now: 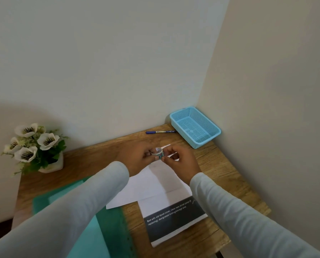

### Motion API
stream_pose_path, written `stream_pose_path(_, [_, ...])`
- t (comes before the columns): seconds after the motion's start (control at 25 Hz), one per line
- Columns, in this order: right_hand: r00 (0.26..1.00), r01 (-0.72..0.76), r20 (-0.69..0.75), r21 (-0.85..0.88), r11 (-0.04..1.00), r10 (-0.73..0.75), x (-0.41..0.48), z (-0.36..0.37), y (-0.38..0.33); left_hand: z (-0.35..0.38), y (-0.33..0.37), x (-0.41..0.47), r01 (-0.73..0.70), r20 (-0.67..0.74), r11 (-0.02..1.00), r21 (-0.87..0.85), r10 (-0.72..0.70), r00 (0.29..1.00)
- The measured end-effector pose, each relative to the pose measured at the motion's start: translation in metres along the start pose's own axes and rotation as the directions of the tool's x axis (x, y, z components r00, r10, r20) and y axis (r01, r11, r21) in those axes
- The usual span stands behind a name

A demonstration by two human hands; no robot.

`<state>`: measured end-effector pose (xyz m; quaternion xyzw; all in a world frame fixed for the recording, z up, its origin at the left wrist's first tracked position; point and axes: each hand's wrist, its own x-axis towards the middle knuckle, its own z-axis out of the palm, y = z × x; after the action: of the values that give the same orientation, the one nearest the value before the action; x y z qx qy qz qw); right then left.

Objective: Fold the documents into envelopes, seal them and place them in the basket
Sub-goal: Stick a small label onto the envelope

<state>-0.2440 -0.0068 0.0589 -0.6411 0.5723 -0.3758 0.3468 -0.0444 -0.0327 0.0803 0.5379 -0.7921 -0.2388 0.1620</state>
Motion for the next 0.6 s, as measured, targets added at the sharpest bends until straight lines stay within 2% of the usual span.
stream_pose_path(0.2, [0.999, -0.011, -0.043, 0.024, 1.000, 0.012, -0.0082, -0.0027, 0.0013, -0.0006, 0.0033, -0.0028, 0.037, 0.042, 0.996, -0.076, -0.034, 0.999])
stream_pose_path(0.6, [0.993, 0.090, -0.076, -0.053, 0.995, -0.093, -0.0117, -0.0034, 0.0011, 0.0029, 0.0043, -0.0013, 0.042, 0.059, 0.996, -0.080, -0.038, 0.998])
